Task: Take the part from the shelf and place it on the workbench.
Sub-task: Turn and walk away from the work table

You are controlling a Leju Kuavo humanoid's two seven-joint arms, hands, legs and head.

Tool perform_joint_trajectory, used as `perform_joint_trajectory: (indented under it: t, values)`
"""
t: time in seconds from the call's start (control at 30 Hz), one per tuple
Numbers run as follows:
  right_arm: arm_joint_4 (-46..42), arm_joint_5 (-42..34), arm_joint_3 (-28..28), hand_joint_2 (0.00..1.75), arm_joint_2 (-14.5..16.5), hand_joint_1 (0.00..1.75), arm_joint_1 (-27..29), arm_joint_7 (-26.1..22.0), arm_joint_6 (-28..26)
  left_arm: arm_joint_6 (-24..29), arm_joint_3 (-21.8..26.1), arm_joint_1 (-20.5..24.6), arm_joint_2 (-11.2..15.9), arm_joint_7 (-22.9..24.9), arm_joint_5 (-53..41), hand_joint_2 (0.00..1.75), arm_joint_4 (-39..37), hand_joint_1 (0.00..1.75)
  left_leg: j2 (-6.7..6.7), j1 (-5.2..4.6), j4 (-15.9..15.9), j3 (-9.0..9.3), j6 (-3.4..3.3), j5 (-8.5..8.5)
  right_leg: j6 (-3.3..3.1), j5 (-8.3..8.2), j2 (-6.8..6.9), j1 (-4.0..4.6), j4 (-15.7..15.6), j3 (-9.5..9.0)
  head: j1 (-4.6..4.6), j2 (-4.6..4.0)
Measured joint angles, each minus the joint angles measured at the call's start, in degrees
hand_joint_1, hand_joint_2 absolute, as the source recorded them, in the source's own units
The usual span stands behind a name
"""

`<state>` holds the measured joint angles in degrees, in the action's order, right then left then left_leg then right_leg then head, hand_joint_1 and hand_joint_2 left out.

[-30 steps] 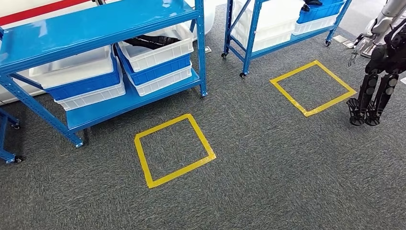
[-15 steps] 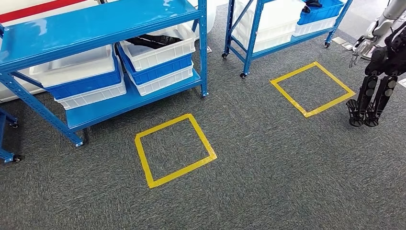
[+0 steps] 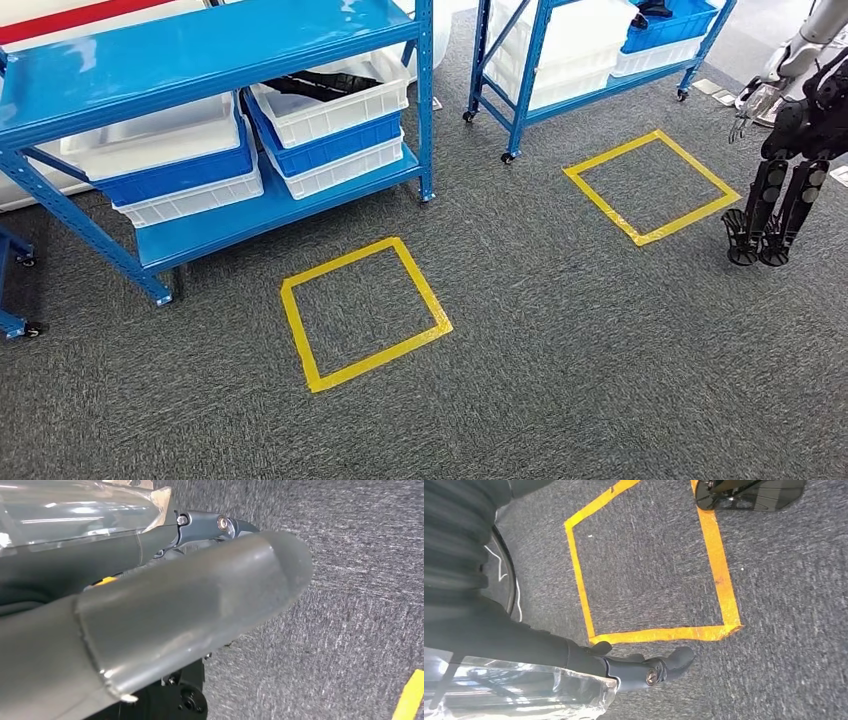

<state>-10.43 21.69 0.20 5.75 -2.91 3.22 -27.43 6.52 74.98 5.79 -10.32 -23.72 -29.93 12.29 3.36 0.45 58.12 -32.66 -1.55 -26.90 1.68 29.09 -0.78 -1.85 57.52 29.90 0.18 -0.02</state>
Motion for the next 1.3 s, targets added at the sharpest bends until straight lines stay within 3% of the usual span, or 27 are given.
perform_joint_trajectory:
  t: [0.1, 0.2, 0.23, 0.27, 0.3, 0.37, 0.4, 0.47, 0.53, 0.6, 0.63, 0.7, 0.73, 0.77, 0.8, 0.87, 0.9, 0.97, 1.03, 1.1, 1.13, 1.23, 1.27, 1.3]
  values:
    - [0.0, 0.34, 0.0, 1.75, -0.07, 0.0, -0.07, 0.61, 0.0, -0.32, 0.51, 0.1, -0.26, -0.23, 0.41, 0.0, -0.01, 0.0, -0.22, 0.45, -2.59, 1.67, -0.9, 0.97, 0.25, 0.91, 0.28, 0.39, 1.82, 0.74, 0.29, 0.0]
    - [0.0, 0.66, 0.0, 1.75, -0.35, 0.0, -0.05, 0.97, 0.0, -0.46, 1.11, 0.14, -0.43, -0.41, 0.76, 0.0, -0.01, 0.0, -0.5, 0.57, -3.39, 2.37, -1.32, 1.16, -0.32, 4.87, 0.41, 0.24, 11.5, 6.05, 0.51, 0.0]
    - [0.0, 0.8, 0.0, 1.75, -0.49, 0.0, 0.02, 1.04, 0.0, -0.48, 1.23, 0.14, -0.48, -0.46, 0.92, 0.0, -0.01, 0.0, -0.49, 0.59, -3.37, 2.42, -1.24, 1.03, -0.11, 5.43, 0.41, 0.12, 13.82, 7.48, 0.51, 0.0]
    - [0.0, 0.97, 0.0, 1.75, -0.63, 0.0, 0.1, 1.09, 0.0, -0.5, 1.34, 0.12, -0.58, -0.54, 1.09, 0.0, -0.02, 0.0, -0.39, 0.64, -3.32, 2.51, -1.06, 0.88, 0.39, 5.06, 0.42, -0.03, 14.24, 7.95, 0.5, 0.0]
    - [0.0, 1.1, 0.0, 1.75, -0.79, 0.0, 0.18, 1.12, 0.0, -0.53, 1.47, 0.1, -0.71, -0.62, 1.28, 0.0, -0.04, 0.0, -0.26, 0.78, -3.18, 2.65, -0.77, 0.68, 1.1, 3.78, 0.42, -0.22, 12.36, 7.21, 0.51, 0.0]
    - [0.01, 1.43, 0.02, 1.75, -0.99, 0.0, 0.24, 1.11, 0.0, -0.57, 1.79, 0.09, -0.98, -0.86, 1.59, 0.0, -0.06, 0.0, 0.02, 0.97, -2.36, 2.74, 0.22, -0.16, 2.48, 0.48, 0.26, -0.61, 5.29, 3.95, 0.61, 0.0]
    - [0.01, 1.59, 0.03, 1.75, -1.06, 0.0, 0.23, 1.1, -0.01, -0.58, 1.99, 0.11, -1.07, -0.99, 1.7, 0.0, -0.06, 0.0, 0.1, 0.96, -1.7, 2.66, 0.77, -0.77, 2.48, -0.49, 0.12, -0.68, 2.66, 2.61, 0.71, 0.0]
    - [0.02, 1.85, 0.05, 1.75, -1.12, 0.0, 0.14, 1.04, -0.02, -0.59, 2.34, 0.13, -1.14, -1.23, 1.74, 0.0, -0.06, 0.0, 0.19, 0.82, -0.84, 2.47, 1.48, -1.58, 1.43, -0.67, -0.06, -0.52, 1.46, 1.9, 0.72, 0.0]
    - [0.02, 1.94, 0.07, 1.75, -1.21, 0.0, 0.05, 1.0, -0.03, -0.61, 2.54, 0.12, -1.21, -1.38, 1.73, 0.0, -0.07, 0.0, 0.19, 1.06, -0.58, 2.5, 1.74, -1.88, 0.34, -0.48, 0.05, -0.46, 1.57, 1.74, 0.53, 0.0]
    - [0.01, 1.96, 0.07, 1.75, -1.24, 0.0, 0.06, 0.99, -0.03, -0.62, 2.6, 0.16, -1.25, -1.44, 1.73, 0.0, -0.07, 0.0, -0.95, 1.29, 1.65, 1.58, 2.0, -3.06, -0.3, -0.25, 0.25, -0.37, 1.57, 1.39, 0.4, 0.0]
    - [0.01, 1.96, 0.07, 1.75, -1.26, 0.0, 0.1, 0.99, -0.04, -0.62, 2.61, 0.22, -1.27, -1.48, 1.73, 0.0, -0.07, 0.0, -1.78, 1.32, 4.5, 0.14, 2.11, -4.34, -0.6, -0.09, 0.42, -0.24, 1.53, 1.2, 0.29, 0.0]
    - [0.02, 1.89, 0.07, 1.75, -1.3, 0.0, 0.18, 0.98, -0.1, -0.73, 2.61, 0.28, -1.29, -1.52, 1.69, 0.0, -0.07, 0.0, -2.97, 1.27, 12.62, -4.61, 2.09, -7.24, -1.19, 0.31, 0.8, 0.2, 1.53, 0.89, 0.17, 0.0]
    - [0.02, 1.8, 0.07, 1.75, -1.33, 0.0, 0.24, 0.98, -0.14, -0.83, 2.61, 0.25, -1.3, -1.53, 1.65, 0.0, -0.07, 0.0, -3.13, 1.24, 15.8, -6.79, 1.93, -7.84, -1.48, 0.52, 0.95, 0.46, 1.53, 0.71, 0.16, 0.0]
    - [0.02, 1.7, 0.07, 1.75, -1.35, 0.0, 0.3, 0.98, -0.18, -0.96, 2.61, 0.21, -1.3, -1.53, 1.61, 0.0, -0.07, 0.0, -3.19, 1.15, 17.08, -8.11, 1.63, -7.34, -1.72, 0.76, 1.06, 0.72, 1.53, 0.45, 0.17, 0.0]
    - [0.02, 1.61, 0.07, 1.75, -1.37, 0.0, 0.34, 0.98, -0.21, -1.06, 2.61, 0.18, -1.31, -1.53, 1.57, 0.0, -0.07, 0.0, -3.19, 0.98, 16.11, -8.29, 1.15, -5.7, -1.9, 1.02, 1.12, 0.97, 1.52, 0.1, 0.16, 0.0]
    - [0.01, 1.47, 0.06, 1.75, -1.34, 0.0, 0.39, 1.0, -0.26, -1.12, 2.61, 0.18, -1.28, -1.52, 1.49, 0.0, -0.07, 0.0, -3.39, 0.2, 9.24, -5.86, -0.59, -0.89, -2.14, 1.61, 1.17, 1.3, 1.41, -0.59, 0.19, 0.0]
    - [0.01, 1.42, 0.05, 1.75, -1.28, 0.0, 0.39, 1.02, -0.31, -1.13, 2.6, 0.24, -1.26, -1.52, 1.36, 0.0, -0.07, 0.0, -3.72, -0.27, 5.89, -4.41, -1.54, 0.63, -2.08, 1.9, 1.22, 1.56, 1.33, -0.9, 0.3, 0.0]
    - [0.02, 1.35, 0.05, 1.75, -1.14, 0.0, 0.38, 1.03, -0.4, -1.15, 2.58, 0.42, -1.23, -1.51, 1.12, 0.0, -0.07, 0.0, -4.19, -1.09, 2.49, -2.84, -2.75, 1.12, -1.74, 2.34, 1.42, 1.5, 1.04, -1.0, 0.33, 0.0]
    - [0.01, 1.32, 0.04, 1.75, -1.06, 0.0, 0.34, 1.07, -0.44, -1.15, 2.57, 0.48, -1.27, -1.5, 1.01, 0.0, -0.07, 0.0, -3.96, -1.39, 1.45, -2.22, -2.97, 0.69, -1.25, 2.62, 1.83, 1.45, 0.5, -1.52, 0.14, 0.0]
    - [0.0, 1.34, 0.04, 1.75, -1.1, 0.0, 0.34, 1.14, -0.44, -1.14, 2.57, 0.38, -1.32, -1.49, 0.98, 0.0, -0.07, 0.0, -3.59, -1.08, -0.3, -0.71, -2.91, 0.92, -1.02, 3.3, 1.9, 1.56, 1.6, -1.61, 0.11, 0.0]
    - [-0.01, 1.36, 0.04, 1.75, -1.15, 0.0, 0.33, 1.19, -0.44, -1.13, 2.57, 0.36, -1.34, -1.48, 0.97, 0.0, -0.07, 0.0, -3.44, -0.84, -1.13, 0.13, -2.81, 1.0, -1.05, 4.14, 1.75, 1.63, 3.8, -0.66, 0.16, 0.0]
    - [0.0, 1.39, 0.04, 1.75, -1.38, 0.0, 0.4, 1.28, -0.43, -1.1, 2.57, 0.35, -1.41, -1.45, 0.97, 0.0, -0.07, 0.0, -3.06, -0.7, -1.66, 1.53, -2.53, 0.24, -1.0, 7.01, 1.27, 1.31, 13.96, 5.76, 0.27, 0.0]
    - [0.0, 1.39, 0.04, 1.75, -1.46, 0.0, 0.48, 1.3, -0.43, -1.1, 2.57, 0.32, -1.43, -1.44, 0.97, 0.0, -0.07, 0.0, -2.85, -0.71, -1.65, 2.0, -2.38, -0.18, -0.61, 6.82, 1.23, 1.18, 15.42, 7.22, 0.26, 0.0]
    - [0.0, 1.39, 0.04, 1.75, -1.54, 0.0, 0.56, 1.31, -0.43, -1.1, 2.57, 0.28, -1.44, -1.42, 0.97, 0.0, -0.08, 0.0, -2.6, -0.67, -1.62, 2.58, -2.19, -0.65, 0.01, 5.57, 1.21, 1.02, 14.66, 7.61, 0.26, 0.0]
